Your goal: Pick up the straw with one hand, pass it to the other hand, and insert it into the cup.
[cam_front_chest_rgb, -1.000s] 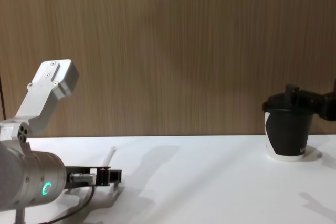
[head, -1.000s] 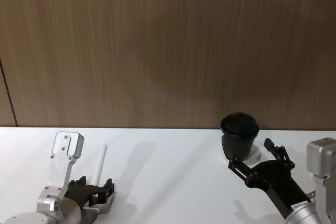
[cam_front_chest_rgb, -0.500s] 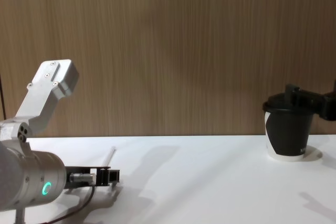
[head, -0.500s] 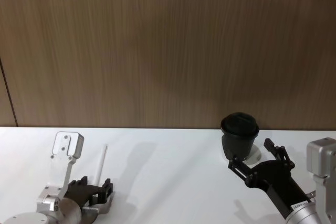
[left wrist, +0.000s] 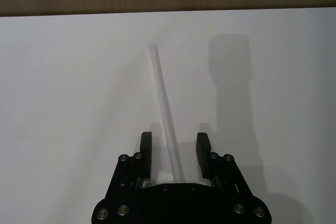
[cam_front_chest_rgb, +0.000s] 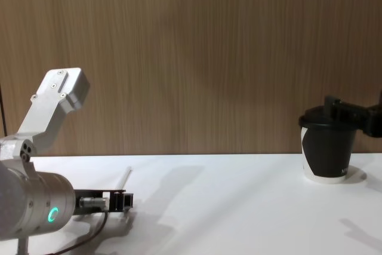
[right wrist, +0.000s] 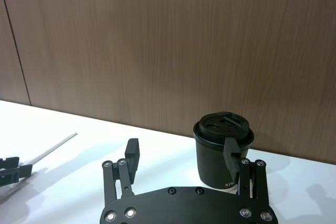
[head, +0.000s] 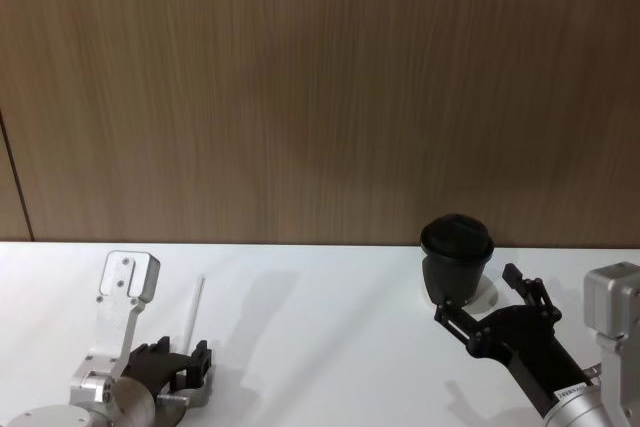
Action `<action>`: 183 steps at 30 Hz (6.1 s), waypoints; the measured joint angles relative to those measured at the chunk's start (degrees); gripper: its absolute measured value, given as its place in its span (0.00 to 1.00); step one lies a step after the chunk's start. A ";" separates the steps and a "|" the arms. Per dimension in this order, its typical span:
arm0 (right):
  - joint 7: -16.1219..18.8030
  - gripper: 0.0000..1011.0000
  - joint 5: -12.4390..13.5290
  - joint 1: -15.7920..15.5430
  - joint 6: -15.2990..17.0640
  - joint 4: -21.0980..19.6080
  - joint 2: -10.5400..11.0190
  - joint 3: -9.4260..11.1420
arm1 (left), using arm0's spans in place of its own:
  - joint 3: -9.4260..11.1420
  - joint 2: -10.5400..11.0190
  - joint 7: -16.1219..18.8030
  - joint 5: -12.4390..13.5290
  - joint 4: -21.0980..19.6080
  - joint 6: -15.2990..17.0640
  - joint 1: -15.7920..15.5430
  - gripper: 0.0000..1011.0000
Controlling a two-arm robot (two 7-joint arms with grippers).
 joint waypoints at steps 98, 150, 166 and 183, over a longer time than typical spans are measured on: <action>0.00 0.99 0.00 0.00 0.00 0.00 0.00 0.00 | 0.37 1.61 -2.75 0.39 -0.75 -2.54 1.05 0.01; 0.00 0.99 0.00 0.00 0.00 0.00 0.00 0.00 | 5.32 13.24 -33.60 -3.49 -5.94 -25.43 -6.08 0.01; 0.00 0.99 0.00 0.00 0.00 0.00 0.00 0.00 | 6.95 12.69 -36.16 -5.04 -5.12 -26.70 -8.53 0.01; 0.49 0.99 1.43 0.71 1.42 -0.83 -0.62 0.68 | 7.43 12.55 -36.83 -5.47 -4.89 -27.04 -9.25 0.01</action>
